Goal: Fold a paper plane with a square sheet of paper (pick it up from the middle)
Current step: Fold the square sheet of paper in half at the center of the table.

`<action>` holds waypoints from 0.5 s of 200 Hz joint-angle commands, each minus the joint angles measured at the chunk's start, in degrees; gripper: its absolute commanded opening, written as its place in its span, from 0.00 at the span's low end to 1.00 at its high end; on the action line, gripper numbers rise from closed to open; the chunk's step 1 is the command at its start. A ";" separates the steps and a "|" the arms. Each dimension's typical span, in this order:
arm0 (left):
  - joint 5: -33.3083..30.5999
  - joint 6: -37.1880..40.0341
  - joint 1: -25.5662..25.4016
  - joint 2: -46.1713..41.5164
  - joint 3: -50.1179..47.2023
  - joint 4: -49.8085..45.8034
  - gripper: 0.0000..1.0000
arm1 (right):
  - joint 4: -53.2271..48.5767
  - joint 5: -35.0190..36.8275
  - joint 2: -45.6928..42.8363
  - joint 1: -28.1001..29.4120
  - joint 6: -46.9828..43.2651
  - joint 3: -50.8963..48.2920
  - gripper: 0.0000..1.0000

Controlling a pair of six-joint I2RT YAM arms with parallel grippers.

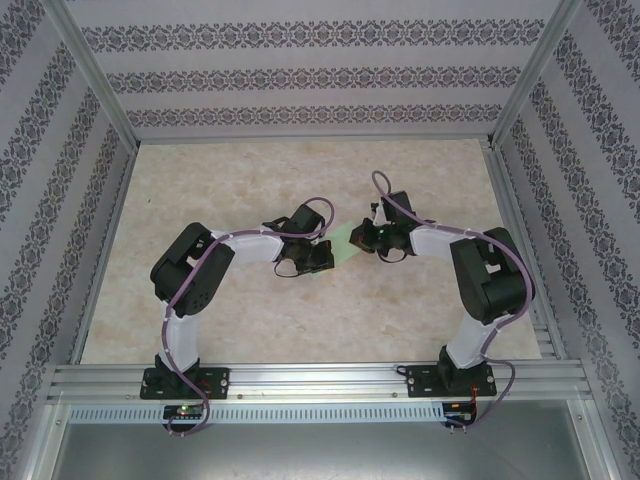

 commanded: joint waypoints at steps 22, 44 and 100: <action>0.03 2.11 -0.45 0.31 -0.63 -3.13 0.03 | 3.65 -0.43 3.86 0.61 2.64 -0.35 0.00; 1.51 3.37 -0.46 -0.59 -0.99 1.47 0.04 | 2.07 1.20 4.74 0.54 2.29 -0.25 0.00; 3.72 10.59 -0.40 0.02 2.18 6.49 0.06 | 1.24 2.29 6.57 0.60 2.52 -1.41 0.00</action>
